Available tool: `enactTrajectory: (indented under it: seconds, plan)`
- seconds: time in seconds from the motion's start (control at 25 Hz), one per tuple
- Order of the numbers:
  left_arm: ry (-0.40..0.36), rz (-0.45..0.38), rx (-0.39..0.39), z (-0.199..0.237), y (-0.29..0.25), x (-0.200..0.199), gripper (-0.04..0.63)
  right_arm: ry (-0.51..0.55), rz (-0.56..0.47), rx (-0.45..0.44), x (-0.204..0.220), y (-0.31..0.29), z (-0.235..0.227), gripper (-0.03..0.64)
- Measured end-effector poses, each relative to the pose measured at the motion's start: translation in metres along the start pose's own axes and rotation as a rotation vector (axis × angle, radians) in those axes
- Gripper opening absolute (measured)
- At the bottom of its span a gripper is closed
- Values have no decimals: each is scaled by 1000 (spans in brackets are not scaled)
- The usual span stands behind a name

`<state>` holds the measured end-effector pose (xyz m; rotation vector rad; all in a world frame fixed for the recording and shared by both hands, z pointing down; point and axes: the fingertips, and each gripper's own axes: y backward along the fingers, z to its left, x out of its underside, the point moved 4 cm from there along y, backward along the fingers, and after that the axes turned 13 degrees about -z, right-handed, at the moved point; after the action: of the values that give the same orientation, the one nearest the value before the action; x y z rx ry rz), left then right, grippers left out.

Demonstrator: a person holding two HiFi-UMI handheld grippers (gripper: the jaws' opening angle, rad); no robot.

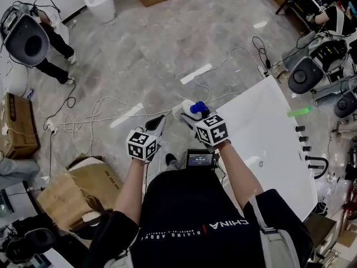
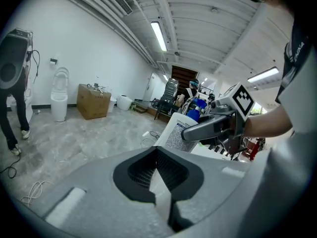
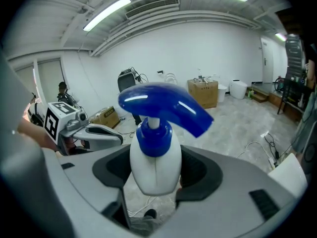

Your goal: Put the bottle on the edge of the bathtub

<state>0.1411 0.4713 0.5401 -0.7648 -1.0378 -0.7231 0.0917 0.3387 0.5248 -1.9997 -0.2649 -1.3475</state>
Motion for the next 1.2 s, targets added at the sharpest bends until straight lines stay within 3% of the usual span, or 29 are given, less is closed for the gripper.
enactTrajectory:
  seconds: [0.28, 0.72, 1.2]
  plan:
    - [-6, 43, 81, 30, -47, -8, 9, -44, -4, 76, -11, -27, -37, 273]
    - [-54, 121, 224, 90, -178, -52, 9, -131, -47, 196, -58, -89, -141, 273]
    - [-132, 191, 439, 75, -325, -98, 9, -194, -135, 389, -112, -74, -262, 273]
